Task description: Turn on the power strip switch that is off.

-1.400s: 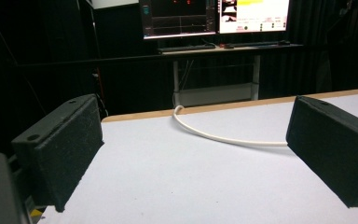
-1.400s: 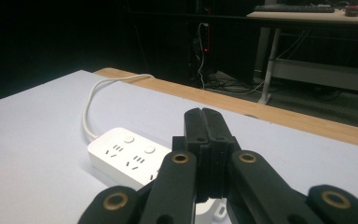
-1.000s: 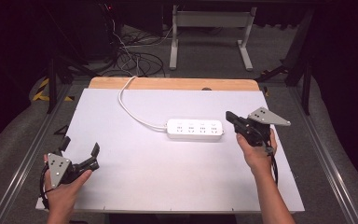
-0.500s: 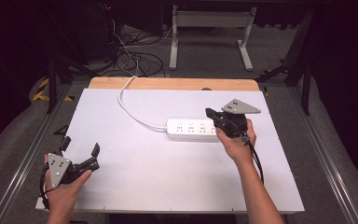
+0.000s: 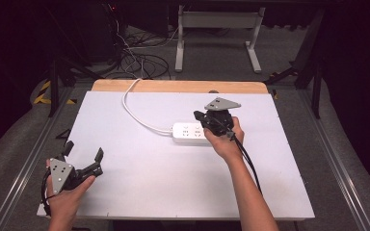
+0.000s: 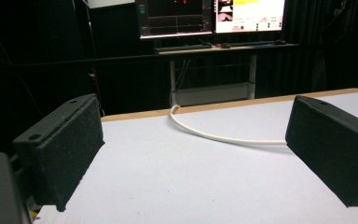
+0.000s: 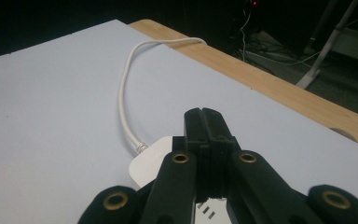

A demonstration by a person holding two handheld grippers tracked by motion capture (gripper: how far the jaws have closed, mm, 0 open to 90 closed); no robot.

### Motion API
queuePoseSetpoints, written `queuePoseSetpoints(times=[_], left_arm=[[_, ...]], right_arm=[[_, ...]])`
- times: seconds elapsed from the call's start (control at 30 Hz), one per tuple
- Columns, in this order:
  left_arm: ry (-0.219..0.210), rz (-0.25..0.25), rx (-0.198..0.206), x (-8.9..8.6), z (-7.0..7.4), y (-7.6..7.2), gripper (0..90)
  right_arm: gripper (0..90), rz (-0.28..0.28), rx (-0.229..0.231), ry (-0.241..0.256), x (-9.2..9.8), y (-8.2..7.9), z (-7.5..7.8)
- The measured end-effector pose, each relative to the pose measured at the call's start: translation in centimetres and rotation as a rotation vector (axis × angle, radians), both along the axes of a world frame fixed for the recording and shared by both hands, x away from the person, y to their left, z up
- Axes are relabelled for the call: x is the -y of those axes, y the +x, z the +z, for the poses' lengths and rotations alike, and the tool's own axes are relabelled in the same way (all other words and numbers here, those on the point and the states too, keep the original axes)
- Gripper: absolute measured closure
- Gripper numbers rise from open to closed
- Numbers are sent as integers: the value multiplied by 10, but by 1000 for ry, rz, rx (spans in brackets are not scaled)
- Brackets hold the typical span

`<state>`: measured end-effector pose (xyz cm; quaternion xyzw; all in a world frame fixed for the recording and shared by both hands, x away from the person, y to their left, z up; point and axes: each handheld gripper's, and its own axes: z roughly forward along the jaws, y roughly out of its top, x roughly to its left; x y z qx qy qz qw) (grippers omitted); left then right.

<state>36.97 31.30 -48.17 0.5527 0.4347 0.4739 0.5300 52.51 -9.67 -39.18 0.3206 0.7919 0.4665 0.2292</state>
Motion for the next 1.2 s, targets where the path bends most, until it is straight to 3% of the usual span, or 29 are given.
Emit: queuePoseSetpoints(times=[0.43, 0.87, 1.2], left_arm=[[-1, -4, 0, 0, -1, 1, 48], [12, -16, -4, 2, -1, 0, 48], [11, -13, -8, 2, -2, 1, 48]], right_arm=[[900, 5, -71, -57, -26, 23, -24], [900, -41, -151, -86, -34, 40, -50], [900, -45, -197, -129, -42, 47, -65]])
